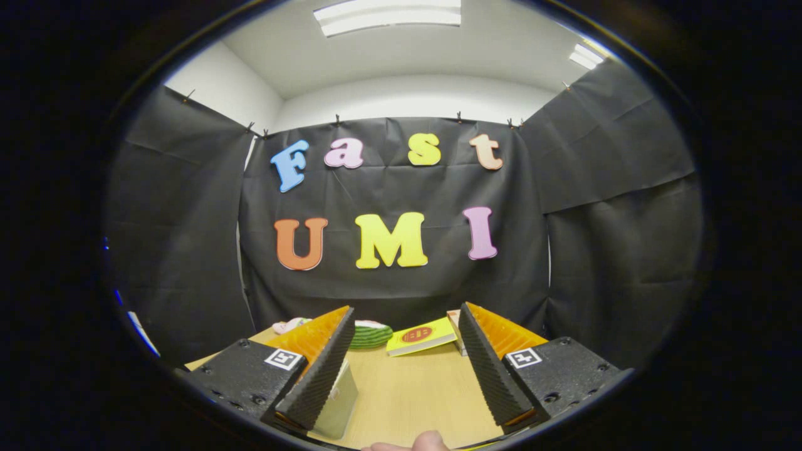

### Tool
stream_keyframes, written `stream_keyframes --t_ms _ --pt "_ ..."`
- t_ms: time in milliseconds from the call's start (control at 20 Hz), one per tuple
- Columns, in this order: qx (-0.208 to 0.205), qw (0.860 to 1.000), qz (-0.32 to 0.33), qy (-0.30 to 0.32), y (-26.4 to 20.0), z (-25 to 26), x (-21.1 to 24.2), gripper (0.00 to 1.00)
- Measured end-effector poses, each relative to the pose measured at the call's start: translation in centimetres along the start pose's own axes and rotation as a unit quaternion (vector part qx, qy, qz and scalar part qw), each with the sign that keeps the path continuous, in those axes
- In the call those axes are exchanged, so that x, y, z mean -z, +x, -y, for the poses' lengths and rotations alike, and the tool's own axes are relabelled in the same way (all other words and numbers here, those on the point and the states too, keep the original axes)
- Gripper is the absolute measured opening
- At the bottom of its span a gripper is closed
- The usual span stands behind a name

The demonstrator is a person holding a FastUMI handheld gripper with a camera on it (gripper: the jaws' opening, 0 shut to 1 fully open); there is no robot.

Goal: Open the storage box then place both shoes into the box .Put the left shoe in first, then the right shoe, with the right side of both shoes facing outward in a uniform manner.

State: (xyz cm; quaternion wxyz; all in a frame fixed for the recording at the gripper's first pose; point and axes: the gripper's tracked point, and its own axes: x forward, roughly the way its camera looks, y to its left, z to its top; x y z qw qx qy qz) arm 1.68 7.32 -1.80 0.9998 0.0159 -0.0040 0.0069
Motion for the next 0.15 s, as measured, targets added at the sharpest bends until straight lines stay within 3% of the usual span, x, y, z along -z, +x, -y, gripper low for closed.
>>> stream_keyframes --t_ms 150 --pt "0.0 1.0 0.0 0.0 -0.07 -0.19 -0.18 1.0"
